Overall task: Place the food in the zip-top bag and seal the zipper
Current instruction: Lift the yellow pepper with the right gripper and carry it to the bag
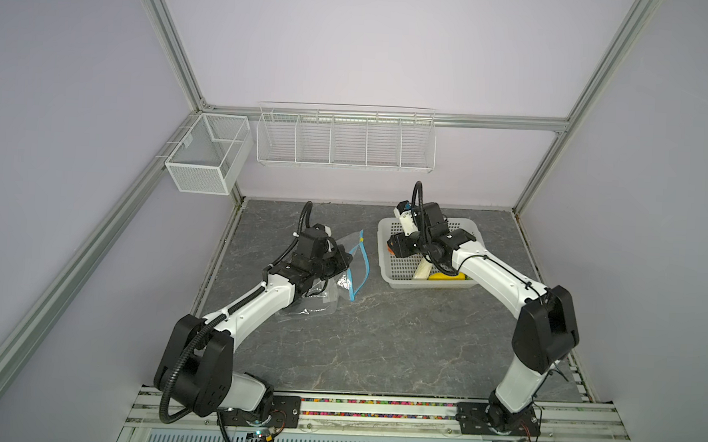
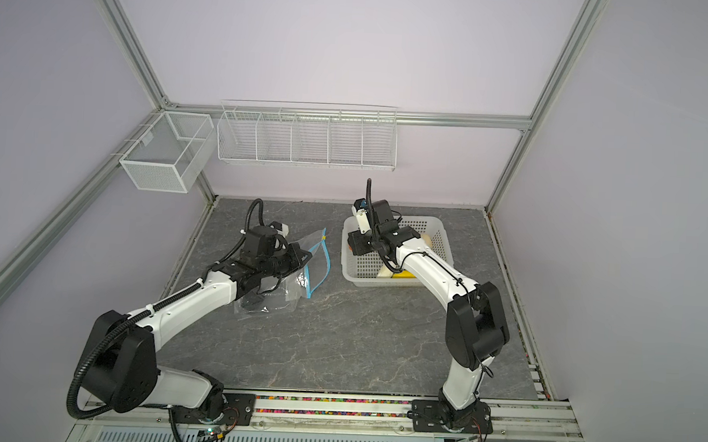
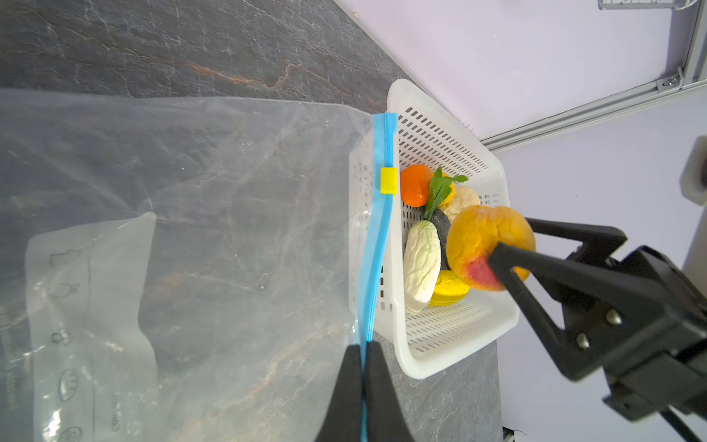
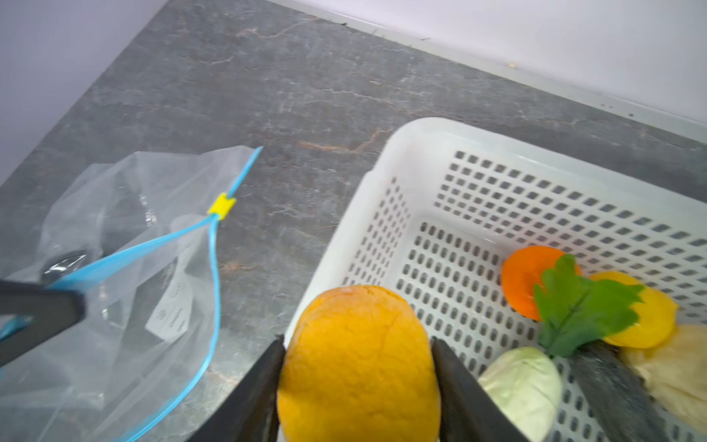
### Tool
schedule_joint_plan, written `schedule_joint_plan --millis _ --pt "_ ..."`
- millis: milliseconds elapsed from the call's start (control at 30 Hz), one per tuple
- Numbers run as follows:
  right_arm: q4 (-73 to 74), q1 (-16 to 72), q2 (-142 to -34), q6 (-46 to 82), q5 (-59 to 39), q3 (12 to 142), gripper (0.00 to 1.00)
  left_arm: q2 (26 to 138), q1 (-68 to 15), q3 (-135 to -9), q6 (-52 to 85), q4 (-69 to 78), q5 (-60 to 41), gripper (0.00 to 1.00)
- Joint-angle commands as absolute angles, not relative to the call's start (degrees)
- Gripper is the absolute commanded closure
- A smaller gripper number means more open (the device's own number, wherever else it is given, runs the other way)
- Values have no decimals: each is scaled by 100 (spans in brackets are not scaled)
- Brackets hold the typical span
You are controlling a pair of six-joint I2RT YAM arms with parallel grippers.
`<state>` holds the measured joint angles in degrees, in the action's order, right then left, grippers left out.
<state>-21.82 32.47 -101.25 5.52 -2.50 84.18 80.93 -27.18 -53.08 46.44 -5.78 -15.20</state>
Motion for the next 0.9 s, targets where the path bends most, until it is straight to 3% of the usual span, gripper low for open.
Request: schedule_joint_plan --millis 0,367,867 --pt "-1563 3474 -9843 613 -742 8015 40 8171 -2751 -5385 4672 -400 -1468 100" --pt "-715 3973 -9606 1068 -1132 7429 40 8082 -2747 -5311 4679 -399 -1444 100" --pt "-562 4240 -10058 1183 -1288 7601 41 8020 -2751 -5239 4728 -328 -1475 100"
